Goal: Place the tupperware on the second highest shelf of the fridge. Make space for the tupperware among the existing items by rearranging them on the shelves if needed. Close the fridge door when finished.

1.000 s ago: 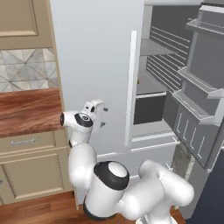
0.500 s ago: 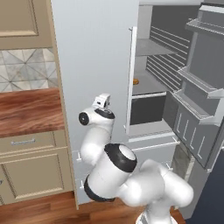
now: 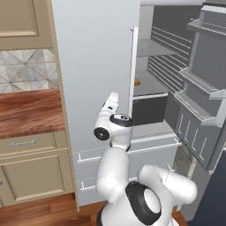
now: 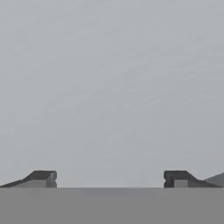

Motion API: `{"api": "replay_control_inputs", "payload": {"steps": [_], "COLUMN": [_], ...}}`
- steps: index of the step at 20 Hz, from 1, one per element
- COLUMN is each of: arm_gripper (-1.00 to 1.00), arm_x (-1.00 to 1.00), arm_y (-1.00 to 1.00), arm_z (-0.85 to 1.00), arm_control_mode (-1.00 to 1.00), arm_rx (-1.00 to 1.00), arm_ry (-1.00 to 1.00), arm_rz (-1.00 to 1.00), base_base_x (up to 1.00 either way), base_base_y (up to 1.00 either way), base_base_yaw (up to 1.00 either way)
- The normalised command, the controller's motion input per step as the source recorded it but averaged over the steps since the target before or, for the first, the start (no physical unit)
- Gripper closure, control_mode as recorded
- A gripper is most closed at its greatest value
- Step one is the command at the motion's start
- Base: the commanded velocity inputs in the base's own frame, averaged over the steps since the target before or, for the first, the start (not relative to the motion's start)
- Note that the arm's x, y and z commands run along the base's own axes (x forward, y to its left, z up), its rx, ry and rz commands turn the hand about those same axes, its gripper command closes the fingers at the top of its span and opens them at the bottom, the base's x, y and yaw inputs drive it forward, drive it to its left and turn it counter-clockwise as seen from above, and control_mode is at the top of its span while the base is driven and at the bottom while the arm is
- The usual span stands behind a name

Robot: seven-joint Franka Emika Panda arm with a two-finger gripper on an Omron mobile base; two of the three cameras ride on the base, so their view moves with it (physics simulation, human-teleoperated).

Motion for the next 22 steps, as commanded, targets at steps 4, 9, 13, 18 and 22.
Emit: {"api": "replay_control_inputs", "payload": {"steps": [4, 9, 13, 18, 22], "arm_gripper": [-1.00, -1.00, -1.00, -1.00, -1.00], "arm_x": [-0.75, -0.20, -0.26, -0.45, -0.65], "arm_y": [-0.97, -0.98, -0.78, -0.42, -0.27], "arm_z": [0.44, 0.82, 0.85, 0.95, 0.86], "arm_control_mode": [-1.00, -1.00, -1.00, -1.00, -1.00], "arm_rx": [0.28, 0.41, 0.46, 0.40, 0.39], "arm_ry": [-0.07, 0.00, 0.01, 0.03, 0.24], "arm_rz": [-0.11, -0.15, -0.11, -0.07, -0.07], "base_base_x": [0.00, 0.00, 0.00, 0.00, 0.00], "base_base_y": [0.00, 0.00, 0.00, 0.00, 0.00], "base_base_yaw": [0.00, 0.00, 0.00, 0.00, 0.00]}}
